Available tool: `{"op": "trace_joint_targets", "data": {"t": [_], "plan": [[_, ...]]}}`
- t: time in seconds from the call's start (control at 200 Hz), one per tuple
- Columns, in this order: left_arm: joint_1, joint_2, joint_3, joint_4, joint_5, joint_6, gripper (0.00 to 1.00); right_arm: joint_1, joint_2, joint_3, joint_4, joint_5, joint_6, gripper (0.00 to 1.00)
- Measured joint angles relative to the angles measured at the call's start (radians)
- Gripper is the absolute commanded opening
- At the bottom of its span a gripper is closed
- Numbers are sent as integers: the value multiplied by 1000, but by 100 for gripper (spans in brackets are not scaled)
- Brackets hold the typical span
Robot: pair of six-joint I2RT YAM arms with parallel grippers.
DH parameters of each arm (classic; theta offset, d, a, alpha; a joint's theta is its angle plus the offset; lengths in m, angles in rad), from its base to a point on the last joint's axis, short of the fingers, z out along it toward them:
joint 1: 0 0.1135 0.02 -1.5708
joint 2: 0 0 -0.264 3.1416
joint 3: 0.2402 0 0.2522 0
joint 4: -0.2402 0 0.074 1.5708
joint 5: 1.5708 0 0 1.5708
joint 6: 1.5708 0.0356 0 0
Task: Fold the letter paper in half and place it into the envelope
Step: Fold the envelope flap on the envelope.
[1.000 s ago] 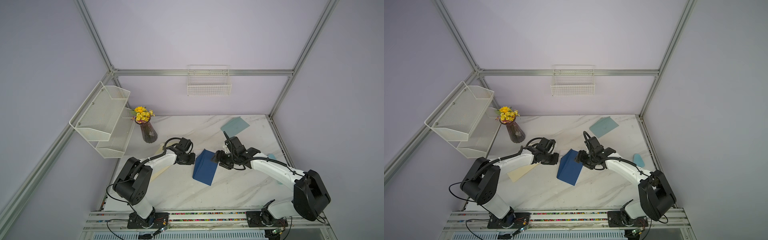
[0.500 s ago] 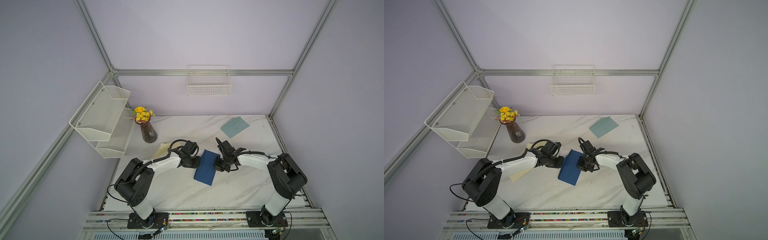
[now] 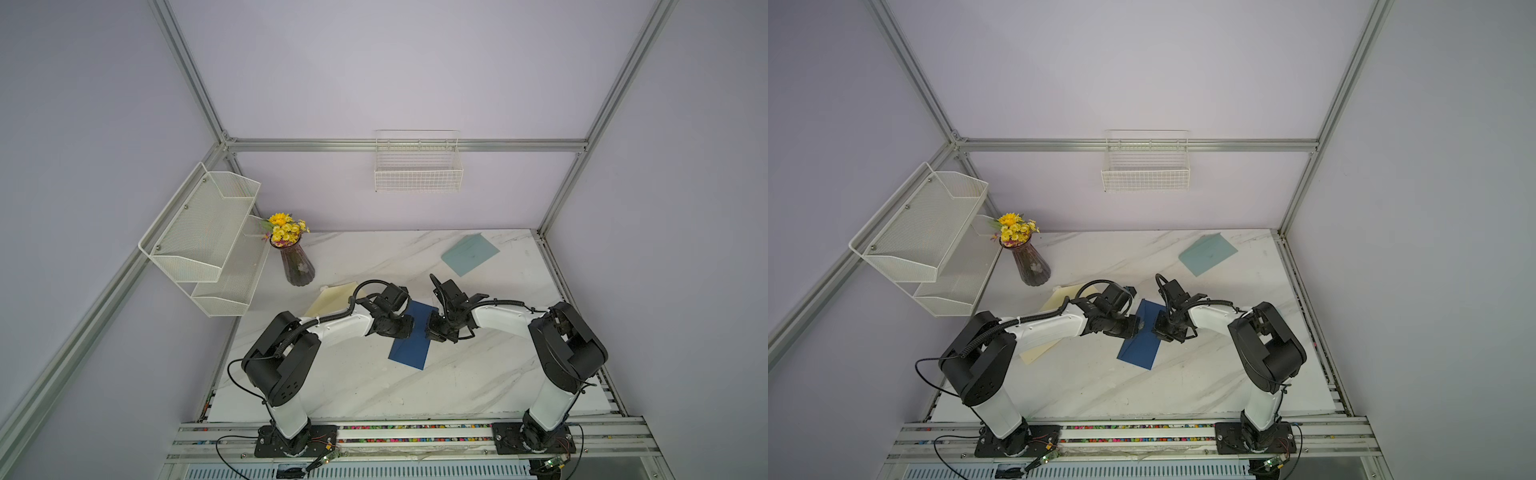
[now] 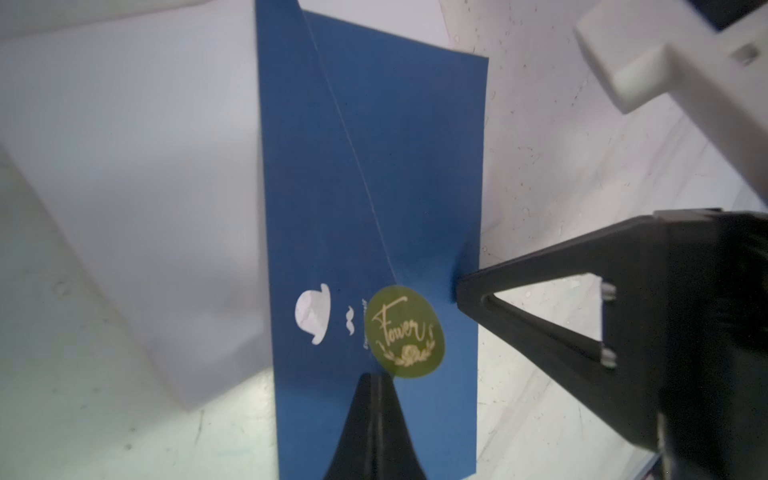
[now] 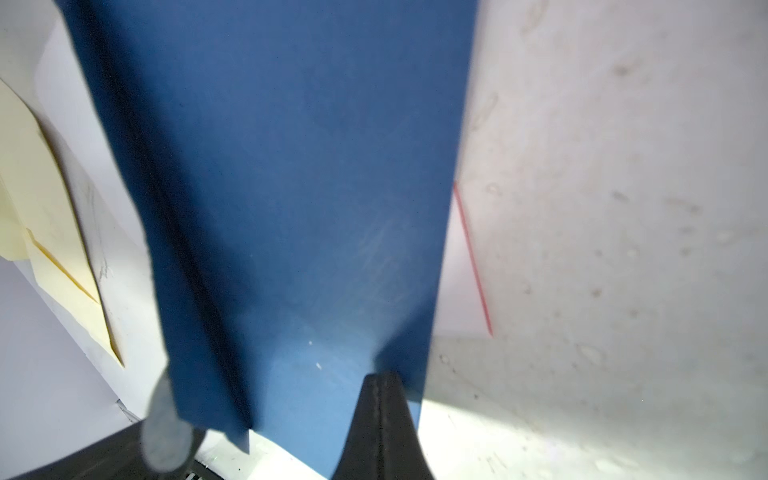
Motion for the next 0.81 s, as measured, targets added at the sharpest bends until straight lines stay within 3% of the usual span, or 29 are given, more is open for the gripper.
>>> {"op": "trace_joint_targets", "data": {"t": [0.38, 0.805], "plan": [[-10, 119, 28, 99, 62, -1, 0, -1, -126, 1, -31, 7, 36, 0], [-10, 122, 18, 129, 83, 2, 0, -29, 52, 63, 24, -45, 41, 0]]}}
